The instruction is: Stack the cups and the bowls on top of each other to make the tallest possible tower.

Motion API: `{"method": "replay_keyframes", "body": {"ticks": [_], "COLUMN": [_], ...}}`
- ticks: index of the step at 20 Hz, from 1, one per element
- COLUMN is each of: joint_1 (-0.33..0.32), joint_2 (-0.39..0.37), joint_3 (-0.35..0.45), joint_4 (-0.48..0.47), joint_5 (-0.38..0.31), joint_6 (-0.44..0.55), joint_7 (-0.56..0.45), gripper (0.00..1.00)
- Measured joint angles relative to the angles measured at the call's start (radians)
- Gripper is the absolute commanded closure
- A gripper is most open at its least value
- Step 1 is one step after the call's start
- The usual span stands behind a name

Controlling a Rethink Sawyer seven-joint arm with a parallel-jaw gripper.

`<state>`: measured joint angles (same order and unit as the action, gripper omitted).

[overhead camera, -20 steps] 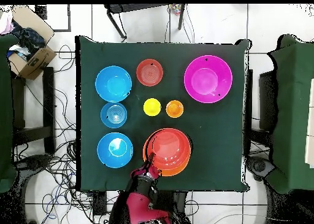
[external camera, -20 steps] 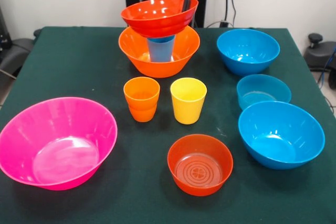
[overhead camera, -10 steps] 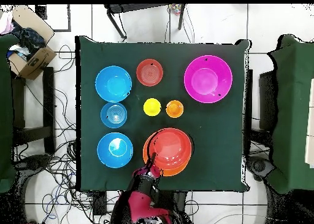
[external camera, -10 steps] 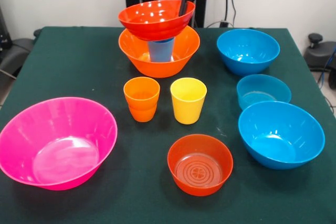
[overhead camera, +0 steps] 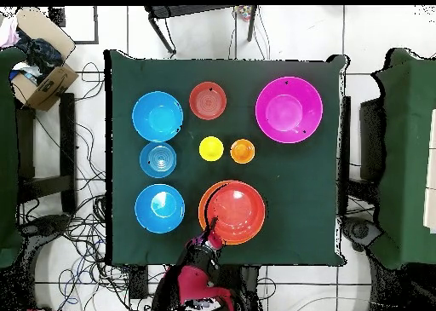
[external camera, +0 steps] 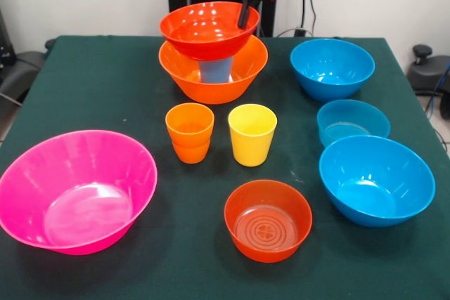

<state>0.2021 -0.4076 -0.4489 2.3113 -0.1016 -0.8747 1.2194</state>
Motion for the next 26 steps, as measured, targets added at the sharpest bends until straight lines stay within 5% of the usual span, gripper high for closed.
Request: {"method": "replay_keyframes", "body": {"ticks": [26], "joint_1": [0.046], "joint_2": [0.003], "joint_3": [-0.031], "joint_4": [-0.034], "joint_5": [0.000], "joint_6": [0.169], "joint_7": [0.000], "gripper": [1.00]}}
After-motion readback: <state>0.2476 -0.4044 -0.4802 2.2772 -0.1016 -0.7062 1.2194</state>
